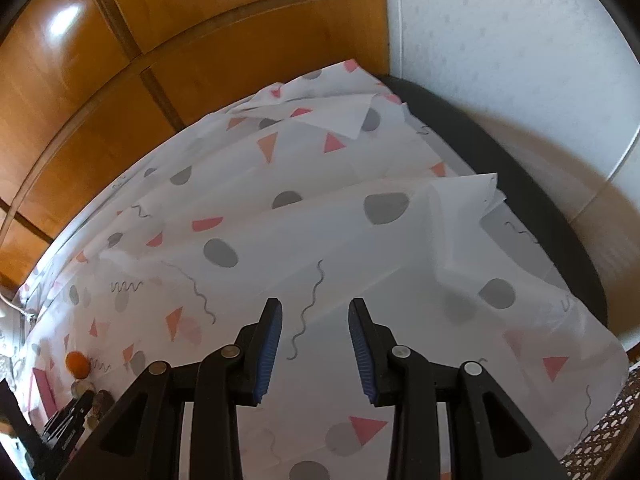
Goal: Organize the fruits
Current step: 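Grasp the small dark log slice from the cluster with the left tool, then carry the log slice into the pink tray and open the left tool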
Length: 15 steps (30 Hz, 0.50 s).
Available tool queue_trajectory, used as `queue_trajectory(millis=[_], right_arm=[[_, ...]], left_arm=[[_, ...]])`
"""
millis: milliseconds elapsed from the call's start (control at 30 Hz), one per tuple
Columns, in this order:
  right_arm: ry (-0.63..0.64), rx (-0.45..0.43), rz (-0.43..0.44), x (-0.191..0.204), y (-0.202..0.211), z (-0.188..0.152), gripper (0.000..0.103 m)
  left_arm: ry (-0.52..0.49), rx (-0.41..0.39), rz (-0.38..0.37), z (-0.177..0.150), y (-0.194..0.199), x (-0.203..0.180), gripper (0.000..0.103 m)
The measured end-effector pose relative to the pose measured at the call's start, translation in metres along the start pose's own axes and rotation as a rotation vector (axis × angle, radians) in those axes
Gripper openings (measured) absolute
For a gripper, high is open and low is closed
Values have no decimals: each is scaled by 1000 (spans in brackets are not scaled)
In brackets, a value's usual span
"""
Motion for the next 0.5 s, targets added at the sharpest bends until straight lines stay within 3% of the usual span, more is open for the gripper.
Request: queue_trajectory(millis=[167,300,367,500], right_arm=[[13,6,25,5,-2,-3,35],[8,33,52,6,-8,-6,35],[14,41,59,8,-9,-8,35],[36,58,66,13,-12,-10,35]], left_arm=[[68,-61,-17,-2,40,20,25],[138,-148,56,-5,92,64,25],[248,-168,124,-12,109,106,25],[431,-164,178,-31,117,166,25]])
Point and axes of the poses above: each gripper's, at about its wrist camera, not at the fingertips, and y roughly against the way its jaws point, x to its left, z to its top, the point moved 3 cm from there along -y, roughly the way its jaws point, and after that the axes turned 7 degrees about x, right-handed, at the moved point
